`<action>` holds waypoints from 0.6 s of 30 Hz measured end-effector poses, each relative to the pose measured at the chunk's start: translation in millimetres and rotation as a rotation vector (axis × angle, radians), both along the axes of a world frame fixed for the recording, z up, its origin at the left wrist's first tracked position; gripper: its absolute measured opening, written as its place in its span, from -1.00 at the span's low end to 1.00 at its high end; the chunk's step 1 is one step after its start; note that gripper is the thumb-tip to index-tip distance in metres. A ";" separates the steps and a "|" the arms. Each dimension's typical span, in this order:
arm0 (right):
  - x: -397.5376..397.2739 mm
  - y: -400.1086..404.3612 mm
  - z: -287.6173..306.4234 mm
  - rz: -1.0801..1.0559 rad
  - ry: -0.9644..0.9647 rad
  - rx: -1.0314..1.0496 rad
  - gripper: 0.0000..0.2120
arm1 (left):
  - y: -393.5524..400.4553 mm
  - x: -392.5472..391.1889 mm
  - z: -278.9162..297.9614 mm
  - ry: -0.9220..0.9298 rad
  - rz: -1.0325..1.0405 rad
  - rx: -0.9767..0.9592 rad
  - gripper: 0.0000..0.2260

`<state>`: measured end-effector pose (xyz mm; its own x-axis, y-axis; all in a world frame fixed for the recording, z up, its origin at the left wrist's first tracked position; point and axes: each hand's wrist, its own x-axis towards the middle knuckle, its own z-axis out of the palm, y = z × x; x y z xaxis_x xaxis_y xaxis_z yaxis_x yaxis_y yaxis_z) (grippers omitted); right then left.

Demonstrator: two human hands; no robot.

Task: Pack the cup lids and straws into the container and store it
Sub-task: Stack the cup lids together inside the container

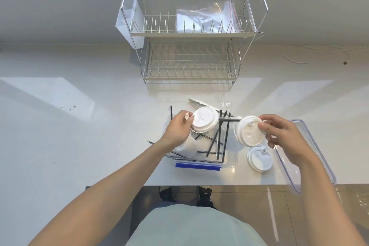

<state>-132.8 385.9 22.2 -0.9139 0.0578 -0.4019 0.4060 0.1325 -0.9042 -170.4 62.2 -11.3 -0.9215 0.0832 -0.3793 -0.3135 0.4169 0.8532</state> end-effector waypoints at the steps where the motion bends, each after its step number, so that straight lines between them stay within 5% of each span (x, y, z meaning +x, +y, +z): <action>1: 1.3 5.1 0.1 -0.037 0.005 -0.020 -0.84 | -0.3 -0.7 0.9 0.002 0.020 0.019 -0.82; 6: 3.3 14.8 -3.5 -0.203 0.041 -0.094 -0.78 | -2.0 -7.0 1.5 0.018 0.099 0.041 -0.81; 12: 4.1 -19.7 -10.0 0.027 -0.108 -0.012 -0.90 | -1.4 -11.5 -0.2 0.031 0.220 0.097 -0.76; 18: -2.2 -70.3 -15.2 0.041 -0.059 -0.101 -0.92 | 7.3 -10.9 2.6 -0.018 0.129 0.261 -0.79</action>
